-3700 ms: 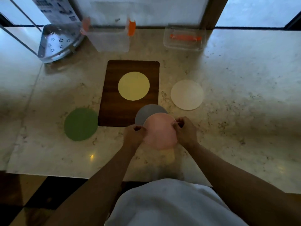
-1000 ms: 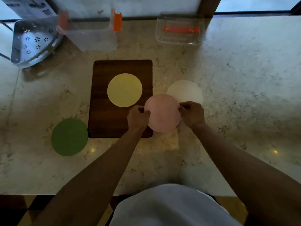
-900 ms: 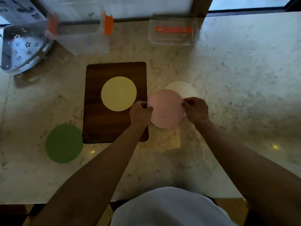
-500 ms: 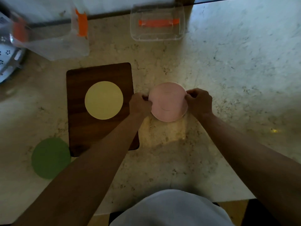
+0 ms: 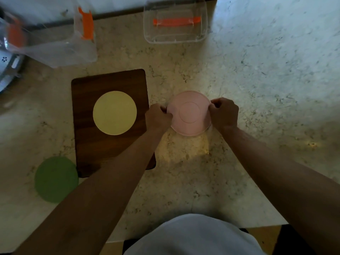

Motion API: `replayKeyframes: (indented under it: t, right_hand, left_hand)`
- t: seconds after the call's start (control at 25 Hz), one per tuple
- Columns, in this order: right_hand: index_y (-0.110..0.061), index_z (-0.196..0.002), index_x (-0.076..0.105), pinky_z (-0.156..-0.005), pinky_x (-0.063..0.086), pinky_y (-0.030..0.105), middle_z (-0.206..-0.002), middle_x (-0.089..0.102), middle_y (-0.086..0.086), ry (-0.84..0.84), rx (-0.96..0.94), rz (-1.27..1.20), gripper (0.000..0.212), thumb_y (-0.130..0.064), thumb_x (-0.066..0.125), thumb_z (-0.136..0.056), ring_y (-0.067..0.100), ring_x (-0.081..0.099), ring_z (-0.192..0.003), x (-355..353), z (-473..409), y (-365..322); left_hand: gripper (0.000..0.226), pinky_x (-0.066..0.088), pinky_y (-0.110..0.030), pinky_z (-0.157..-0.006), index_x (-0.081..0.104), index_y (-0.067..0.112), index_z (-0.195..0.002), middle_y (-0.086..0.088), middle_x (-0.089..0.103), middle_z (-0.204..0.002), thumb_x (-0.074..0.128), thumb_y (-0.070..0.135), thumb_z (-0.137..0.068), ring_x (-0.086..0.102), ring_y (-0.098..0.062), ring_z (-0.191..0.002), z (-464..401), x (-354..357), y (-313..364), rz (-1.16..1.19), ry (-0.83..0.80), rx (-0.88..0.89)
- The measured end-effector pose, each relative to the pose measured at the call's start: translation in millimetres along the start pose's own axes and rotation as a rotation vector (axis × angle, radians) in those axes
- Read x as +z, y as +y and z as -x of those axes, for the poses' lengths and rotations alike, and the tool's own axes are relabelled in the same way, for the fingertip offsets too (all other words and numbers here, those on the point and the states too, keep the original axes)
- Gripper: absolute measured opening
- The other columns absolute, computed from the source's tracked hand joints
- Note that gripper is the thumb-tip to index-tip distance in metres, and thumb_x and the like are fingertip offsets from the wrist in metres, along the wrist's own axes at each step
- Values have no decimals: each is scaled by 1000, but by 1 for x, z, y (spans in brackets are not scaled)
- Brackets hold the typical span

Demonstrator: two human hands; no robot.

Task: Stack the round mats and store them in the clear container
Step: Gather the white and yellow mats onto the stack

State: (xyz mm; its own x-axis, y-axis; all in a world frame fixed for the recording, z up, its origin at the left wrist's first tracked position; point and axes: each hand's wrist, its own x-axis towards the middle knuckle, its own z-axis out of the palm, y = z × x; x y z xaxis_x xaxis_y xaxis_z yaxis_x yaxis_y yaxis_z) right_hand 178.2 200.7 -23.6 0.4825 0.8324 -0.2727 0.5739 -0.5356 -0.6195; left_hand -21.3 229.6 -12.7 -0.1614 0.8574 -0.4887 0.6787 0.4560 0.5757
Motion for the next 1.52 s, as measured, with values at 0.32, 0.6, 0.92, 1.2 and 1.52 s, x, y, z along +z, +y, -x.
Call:
replayKeyframes:
  t: [0.32, 0.6, 0.92, 1.2, 1.52]
  right_hand:
    - [-16, -93, 77, -75, 44, 20, -90, 75, 3, 34, 32, 83, 20, -22, 59, -86, 17, 68, -84, -6, 0, -1]
    - [-11, -87, 76, -68, 49, 24, -83, 74, 7, -6, 102, 90, 18, -21, 62, -83, 19, 69, -76, -7, 0, -7]
    - [-4, -73, 66, -46, 36, 22, -62, 62, 4, -151, 218, 83, 32, -36, 62, -77, 15, 59, -55, -13, -3, -18]
    - [-20, -68, 72, -80, 57, 37, -75, 73, 0, -214, 90, -23, 13, -24, 64, -78, 14, 69, -74, -9, 23, -29]
    - [-16, -86, 78, -54, 46, 17, -81, 75, 2, -294, -25, -21, 16, -23, 64, -80, 7, 62, -61, 46, 51, -97]
  left_hand:
    - [17, 46, -25, -66, 73, 7, -94, -8, 73, -90, 68, 16, -81, 69, -22, -84, -1, 1, 3, -119, 59, 36]
    - [16, 49, -28, -63, 71, 7, -90, -5, 69, -84, 71, 16, -76, 66, -22, -79, -3, 1, 9, -56, 44, -77]
    - [29, 62, -47, -70, 66, 1, -91, -15, 70, -93, 82, 14, -71, 70, -31, -82, -8, -6, 14, 178, -56, -233]
    - [29, 62, -41, -66, 65, 2, -105, -18, 69, -105, 75, 2, -78, 69, -32, -92, 6, -29, -11, 485, -129, -292]
    - [18, 56, -27, -49, 69, 3, -96, -13, 71, -97, 71, 1, -79, 69, -26, -83, 7, -106, -65, 586, 48, -319]
